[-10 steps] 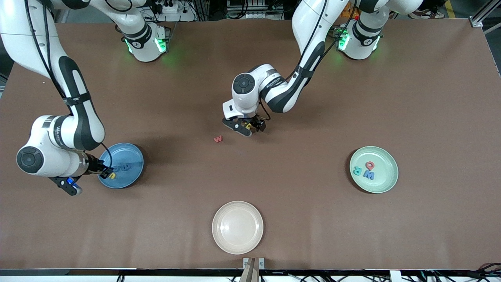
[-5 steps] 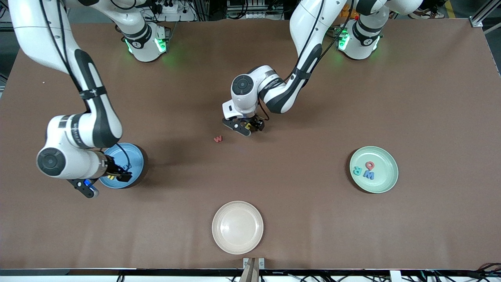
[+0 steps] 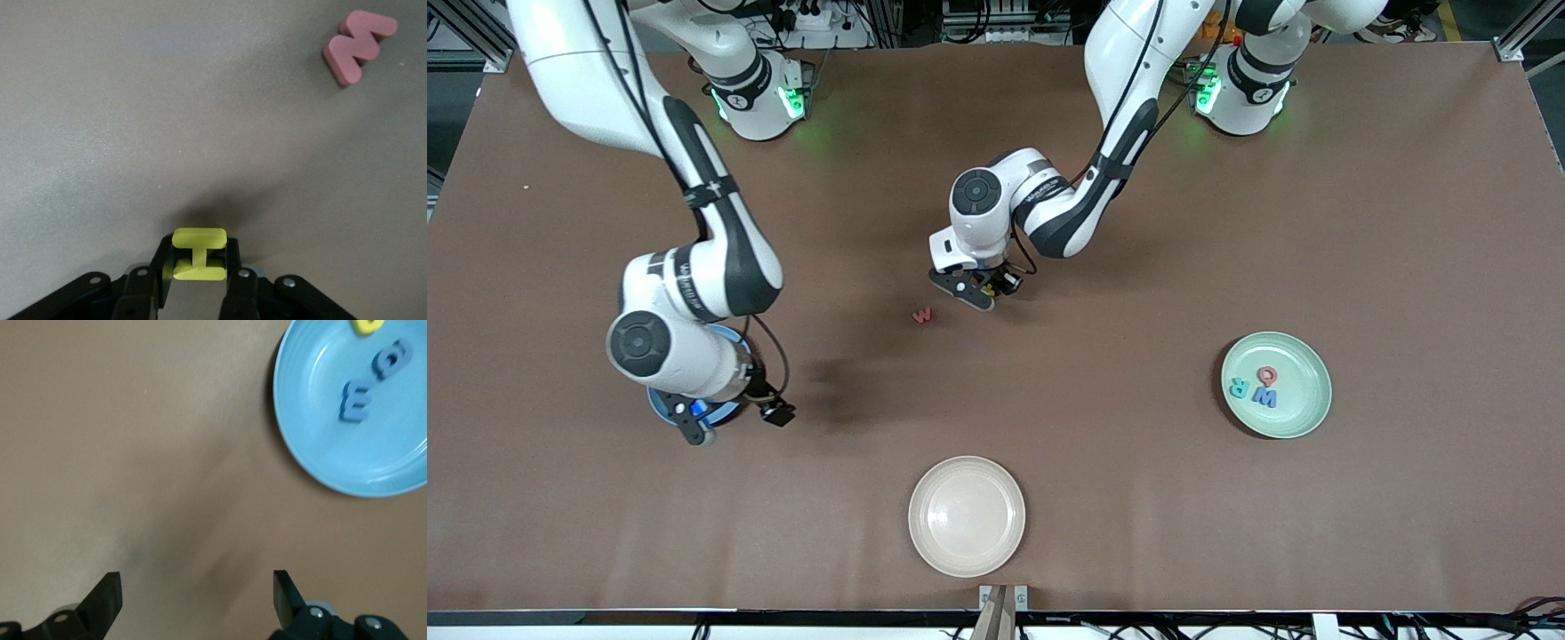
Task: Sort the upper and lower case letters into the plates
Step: 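Place the H on the green plate while the right gripper reaches the m, then grasp the pink m with the right gripper while the left gripper withdraws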
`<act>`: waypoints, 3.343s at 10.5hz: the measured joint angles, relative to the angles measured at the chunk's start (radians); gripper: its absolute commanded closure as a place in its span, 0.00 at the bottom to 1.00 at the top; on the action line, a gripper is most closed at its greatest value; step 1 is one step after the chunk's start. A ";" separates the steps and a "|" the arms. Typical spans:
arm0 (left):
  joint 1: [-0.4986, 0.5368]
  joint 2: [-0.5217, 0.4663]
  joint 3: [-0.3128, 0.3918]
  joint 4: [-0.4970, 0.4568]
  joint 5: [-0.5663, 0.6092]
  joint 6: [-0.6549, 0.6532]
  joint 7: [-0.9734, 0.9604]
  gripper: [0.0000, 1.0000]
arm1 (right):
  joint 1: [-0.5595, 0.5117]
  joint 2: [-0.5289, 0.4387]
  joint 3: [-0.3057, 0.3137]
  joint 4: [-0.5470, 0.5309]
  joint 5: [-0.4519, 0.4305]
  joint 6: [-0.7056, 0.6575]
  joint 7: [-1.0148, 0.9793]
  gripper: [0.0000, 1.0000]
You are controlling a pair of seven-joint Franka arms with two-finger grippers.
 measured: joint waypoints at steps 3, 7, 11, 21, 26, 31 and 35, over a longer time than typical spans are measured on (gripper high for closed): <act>0.024 -0.019 0.052 0.019 0.000 0.007 -0.056 1.00 | 0.078 0.005 0.000 -0.005 0.008 0.010 0.136 0.00; 0.219 -0.155 0.083 0.031 0.000 -0.024 -0.078 1.00 | 0.184 0.007 0.000 -0.075 0.009 0.087 0.294 0.00; 0.532 -0.206 0.079 0.022 0.001 -0.120 0.109 1.00 | 0.312 0.001 -0.003 -0.212 0.007 0.194 0.438 0.00; 0.713 -0.210 0.133 -0.108 0.001 -0.131 0.218 0.00 | 0.394 -0.070 -0.004 -0.452 0.006 0.441 0.525 0.00; 0.701 -0.411 0.136 -0.065 0.001 -0.269 0.218 0.00 | 0.395 -0.015 -0.004 -0.395 0.000 0.444 0.525 0.00; 0.707 -0.658 0.135 -0.055 0.001 -0.475 0.218 0.00 | 0.398 -0.011 -0.004 -0.388 -0.011 0.443 0.525 0.00; 0.723 -0.727 0.108 0.010 -0.009 -0.605 0.218 0.00 | 0.402 -0.010 -0.004 -0.383 -0.011 0.443 0.525 0.37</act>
